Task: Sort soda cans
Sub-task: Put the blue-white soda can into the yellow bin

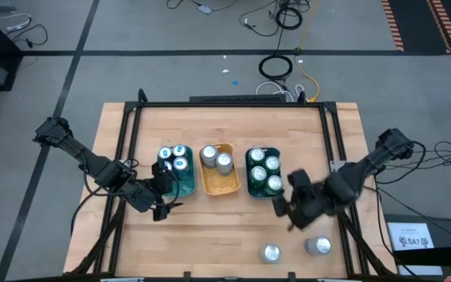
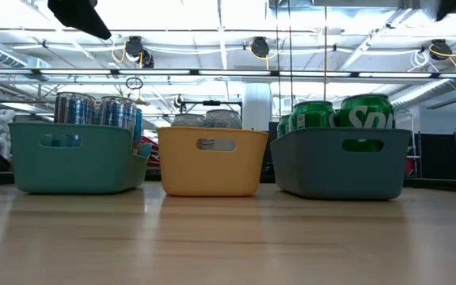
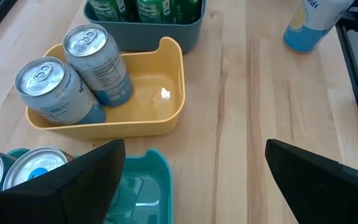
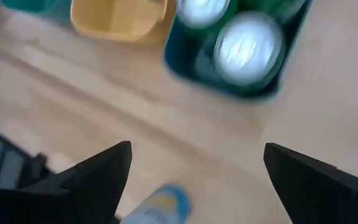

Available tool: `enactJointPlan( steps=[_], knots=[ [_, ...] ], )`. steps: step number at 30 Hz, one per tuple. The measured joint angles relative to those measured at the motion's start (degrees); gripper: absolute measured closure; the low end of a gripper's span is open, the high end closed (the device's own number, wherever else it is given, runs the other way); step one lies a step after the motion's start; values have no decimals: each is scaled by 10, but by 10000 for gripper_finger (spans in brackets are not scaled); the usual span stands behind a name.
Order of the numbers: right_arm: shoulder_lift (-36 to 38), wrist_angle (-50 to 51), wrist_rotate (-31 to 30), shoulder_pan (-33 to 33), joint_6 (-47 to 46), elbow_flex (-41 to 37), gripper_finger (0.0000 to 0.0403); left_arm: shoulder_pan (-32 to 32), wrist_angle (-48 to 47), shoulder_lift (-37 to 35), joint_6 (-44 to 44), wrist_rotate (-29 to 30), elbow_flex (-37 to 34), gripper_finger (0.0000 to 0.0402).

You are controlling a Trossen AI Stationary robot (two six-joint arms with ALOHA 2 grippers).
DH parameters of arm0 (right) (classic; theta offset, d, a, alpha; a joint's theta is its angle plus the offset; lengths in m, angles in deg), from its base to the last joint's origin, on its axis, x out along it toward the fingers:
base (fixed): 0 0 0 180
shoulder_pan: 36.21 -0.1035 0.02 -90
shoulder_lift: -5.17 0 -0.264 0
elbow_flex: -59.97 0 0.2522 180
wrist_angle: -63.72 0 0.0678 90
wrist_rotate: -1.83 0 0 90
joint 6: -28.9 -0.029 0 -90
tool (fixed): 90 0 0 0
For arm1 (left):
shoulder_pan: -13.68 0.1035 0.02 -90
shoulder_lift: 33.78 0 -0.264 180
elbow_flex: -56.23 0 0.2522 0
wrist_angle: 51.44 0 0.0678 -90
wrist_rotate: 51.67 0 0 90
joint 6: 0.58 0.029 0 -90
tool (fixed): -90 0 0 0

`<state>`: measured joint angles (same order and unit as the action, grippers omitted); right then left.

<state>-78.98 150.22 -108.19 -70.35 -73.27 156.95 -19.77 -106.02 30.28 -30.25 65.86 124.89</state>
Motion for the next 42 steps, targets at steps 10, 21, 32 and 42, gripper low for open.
enactJointPlan(
  steps=[10,21,32,42],
  knots=[
    [-149,-82,50,-165,-289,36,46,0,-1,0,2,0,0,6],
    [-344,102,45,-214,-260,371,46,0,-2,0,64,0,0,6],
    [-435,104,14,-220,-171,411,46,0,-1,0,60,0,0,6],
    [-485,173,-64,-215,-116,411,46,0,1,0,60,-1,0,6]
  ],
)
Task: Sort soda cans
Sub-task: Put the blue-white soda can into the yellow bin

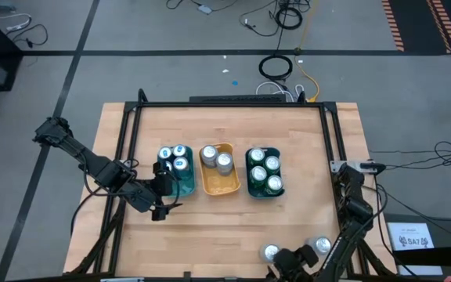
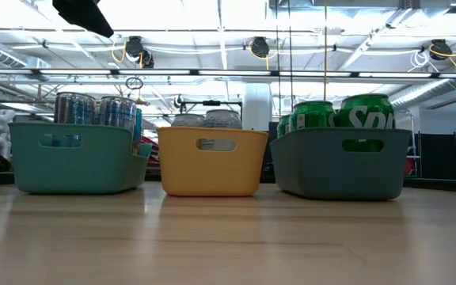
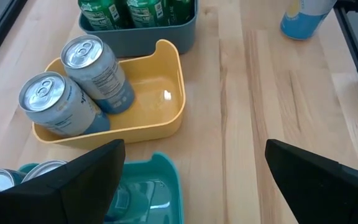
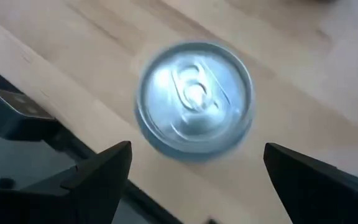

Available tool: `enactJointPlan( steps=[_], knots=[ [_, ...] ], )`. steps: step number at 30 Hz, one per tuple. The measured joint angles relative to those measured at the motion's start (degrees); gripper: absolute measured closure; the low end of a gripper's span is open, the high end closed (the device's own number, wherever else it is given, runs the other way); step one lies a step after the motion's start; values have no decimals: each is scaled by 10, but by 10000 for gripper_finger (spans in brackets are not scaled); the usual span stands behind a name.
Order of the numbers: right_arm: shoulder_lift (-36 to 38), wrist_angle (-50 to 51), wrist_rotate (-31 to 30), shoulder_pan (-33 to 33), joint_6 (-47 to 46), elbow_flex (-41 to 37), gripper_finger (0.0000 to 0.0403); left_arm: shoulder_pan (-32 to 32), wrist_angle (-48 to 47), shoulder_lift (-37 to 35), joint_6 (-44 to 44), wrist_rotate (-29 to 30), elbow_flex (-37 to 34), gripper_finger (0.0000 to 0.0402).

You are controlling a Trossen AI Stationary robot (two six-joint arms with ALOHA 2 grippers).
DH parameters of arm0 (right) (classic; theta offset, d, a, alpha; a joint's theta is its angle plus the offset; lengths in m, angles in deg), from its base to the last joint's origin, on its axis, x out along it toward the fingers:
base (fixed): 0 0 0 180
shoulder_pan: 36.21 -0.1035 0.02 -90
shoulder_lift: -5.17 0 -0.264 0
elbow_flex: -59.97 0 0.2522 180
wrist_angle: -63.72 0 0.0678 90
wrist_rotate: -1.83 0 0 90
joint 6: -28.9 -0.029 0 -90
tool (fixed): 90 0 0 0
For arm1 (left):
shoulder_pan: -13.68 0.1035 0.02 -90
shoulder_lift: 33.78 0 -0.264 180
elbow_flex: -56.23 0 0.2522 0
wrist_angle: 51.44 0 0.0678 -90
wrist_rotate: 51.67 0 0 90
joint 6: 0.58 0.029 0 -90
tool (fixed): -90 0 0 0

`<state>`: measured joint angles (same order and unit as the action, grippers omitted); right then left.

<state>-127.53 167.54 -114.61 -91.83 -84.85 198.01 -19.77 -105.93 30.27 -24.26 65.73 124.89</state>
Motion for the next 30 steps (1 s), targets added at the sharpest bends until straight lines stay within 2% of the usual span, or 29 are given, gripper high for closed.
enactJointPlan(
  steps=[6,11,15,20,30],
  knots=[
    [-2,-30,-8,15,57,-28,55,0,21,0,0,-3,0,6],
    [-2,-80,-24,29,108,-58,78,0,60,0,-2,-3,0,6],
    [0,-79,-35,37,114,-72,99,0,76,0,-2,-3,0,6],
    [0,-84,-63,45,137,-78,129,0,75,0,-44,-3,0,6],
    [0,-79,-78,87,234,-79,130,0,74,0,-45,-2,0,6]
  ],
)
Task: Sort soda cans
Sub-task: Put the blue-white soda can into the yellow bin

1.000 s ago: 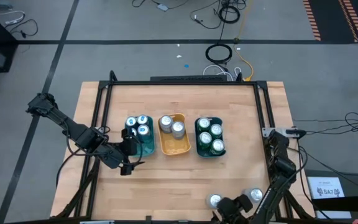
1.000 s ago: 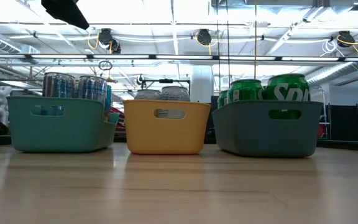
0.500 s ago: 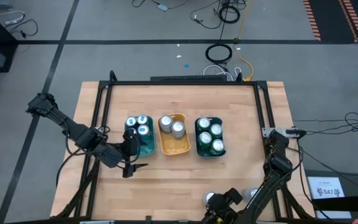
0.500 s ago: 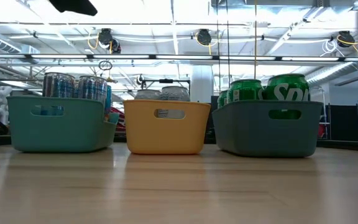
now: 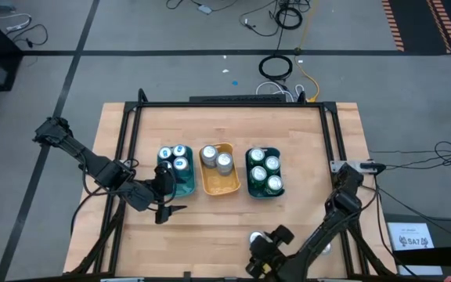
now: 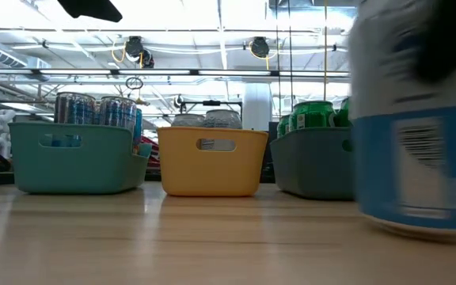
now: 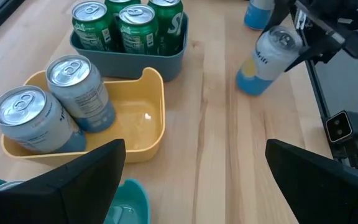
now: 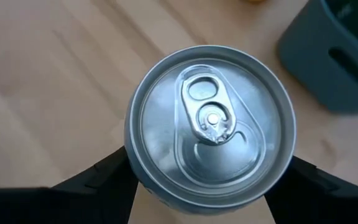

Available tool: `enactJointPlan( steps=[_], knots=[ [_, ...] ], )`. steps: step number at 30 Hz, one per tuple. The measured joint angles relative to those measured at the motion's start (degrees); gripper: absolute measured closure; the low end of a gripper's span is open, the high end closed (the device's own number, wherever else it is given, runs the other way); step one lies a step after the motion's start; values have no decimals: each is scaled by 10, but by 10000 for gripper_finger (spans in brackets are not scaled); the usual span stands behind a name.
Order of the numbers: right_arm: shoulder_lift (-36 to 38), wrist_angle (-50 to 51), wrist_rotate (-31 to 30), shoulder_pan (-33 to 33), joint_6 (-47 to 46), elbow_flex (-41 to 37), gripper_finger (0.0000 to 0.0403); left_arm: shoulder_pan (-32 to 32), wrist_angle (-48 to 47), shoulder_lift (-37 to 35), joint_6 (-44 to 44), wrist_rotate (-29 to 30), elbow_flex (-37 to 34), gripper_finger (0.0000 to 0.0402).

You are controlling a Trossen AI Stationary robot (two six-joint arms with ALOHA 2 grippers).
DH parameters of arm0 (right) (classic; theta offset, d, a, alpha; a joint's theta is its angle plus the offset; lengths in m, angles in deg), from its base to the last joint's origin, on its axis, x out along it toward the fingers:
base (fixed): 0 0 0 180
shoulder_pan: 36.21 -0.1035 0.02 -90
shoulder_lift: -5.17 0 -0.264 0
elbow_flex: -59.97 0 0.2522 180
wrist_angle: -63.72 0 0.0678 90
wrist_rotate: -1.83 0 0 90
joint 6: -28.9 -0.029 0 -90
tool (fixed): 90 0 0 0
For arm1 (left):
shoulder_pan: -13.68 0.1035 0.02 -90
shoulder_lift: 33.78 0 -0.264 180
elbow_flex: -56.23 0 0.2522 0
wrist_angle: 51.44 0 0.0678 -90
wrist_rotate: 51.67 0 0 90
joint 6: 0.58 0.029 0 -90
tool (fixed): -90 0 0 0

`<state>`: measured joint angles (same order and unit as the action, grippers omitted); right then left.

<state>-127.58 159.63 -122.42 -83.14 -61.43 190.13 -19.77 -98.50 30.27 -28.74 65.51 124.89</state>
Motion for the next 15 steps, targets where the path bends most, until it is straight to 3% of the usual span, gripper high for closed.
enactJointPlan(
  steps=[8,15],
  knots=[
    [10,5,-5,47,56,0,128,0,-1,0,0,0,0,6],
    [49,-3,-44,83,72,0,127,0,-2,0,1,1,0,6]
  ],
)
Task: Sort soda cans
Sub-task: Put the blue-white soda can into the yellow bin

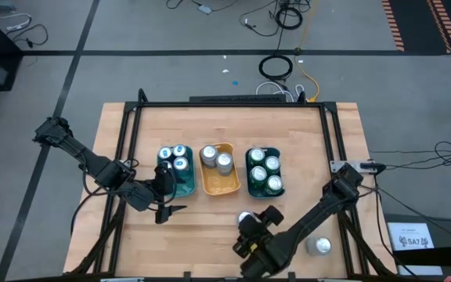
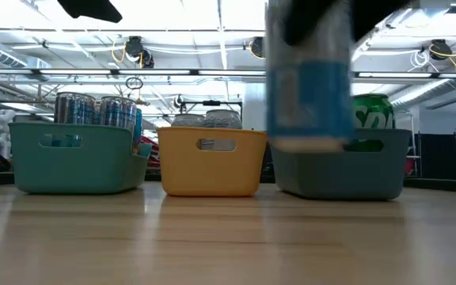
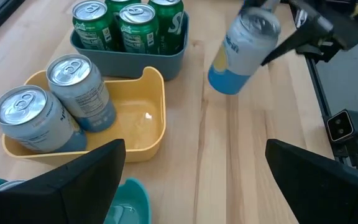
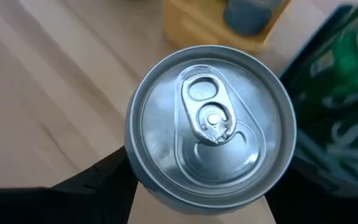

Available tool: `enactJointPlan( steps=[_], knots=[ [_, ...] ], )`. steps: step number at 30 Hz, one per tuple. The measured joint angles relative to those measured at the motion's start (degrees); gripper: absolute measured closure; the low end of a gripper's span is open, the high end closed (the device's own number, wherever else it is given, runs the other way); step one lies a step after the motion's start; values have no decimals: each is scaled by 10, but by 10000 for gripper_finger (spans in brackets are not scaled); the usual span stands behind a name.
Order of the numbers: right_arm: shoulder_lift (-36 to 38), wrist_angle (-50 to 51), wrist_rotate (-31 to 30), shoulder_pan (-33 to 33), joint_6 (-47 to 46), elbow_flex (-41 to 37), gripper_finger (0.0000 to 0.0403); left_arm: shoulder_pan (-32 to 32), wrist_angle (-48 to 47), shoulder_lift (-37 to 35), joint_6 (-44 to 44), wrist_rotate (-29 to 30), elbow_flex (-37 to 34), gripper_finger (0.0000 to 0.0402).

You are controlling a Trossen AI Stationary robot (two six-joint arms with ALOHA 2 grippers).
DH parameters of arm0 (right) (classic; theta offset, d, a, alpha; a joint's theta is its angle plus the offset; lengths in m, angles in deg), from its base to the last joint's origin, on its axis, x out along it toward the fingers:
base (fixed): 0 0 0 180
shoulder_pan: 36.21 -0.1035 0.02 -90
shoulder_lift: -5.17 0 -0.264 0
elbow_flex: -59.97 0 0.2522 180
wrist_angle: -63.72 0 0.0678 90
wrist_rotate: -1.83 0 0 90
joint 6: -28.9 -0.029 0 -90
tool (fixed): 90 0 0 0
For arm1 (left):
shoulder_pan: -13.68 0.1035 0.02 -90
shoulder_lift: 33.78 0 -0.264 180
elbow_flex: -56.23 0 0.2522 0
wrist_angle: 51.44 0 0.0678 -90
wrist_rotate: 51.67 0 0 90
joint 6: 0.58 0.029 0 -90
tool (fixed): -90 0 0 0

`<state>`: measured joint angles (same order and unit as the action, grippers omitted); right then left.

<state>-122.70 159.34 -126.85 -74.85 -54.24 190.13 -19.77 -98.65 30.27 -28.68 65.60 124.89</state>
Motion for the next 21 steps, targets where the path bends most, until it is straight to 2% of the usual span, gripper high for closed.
enactJointPlan(
  steps=[5,11,15,21],
  knots=[
    [37,-40,-7,31,50,0,127,0,-1,0,5,0,0,6],
    [66,-153,-1,83,226,34,129,0,-1,0,47,3,0,6],
    [64,-186,2,127,331,80,128,0,0,0,46,2,0,6],
    [61,-205,47,197,392,89,127,0,-1,0,46,2,0,6]
  ],
)
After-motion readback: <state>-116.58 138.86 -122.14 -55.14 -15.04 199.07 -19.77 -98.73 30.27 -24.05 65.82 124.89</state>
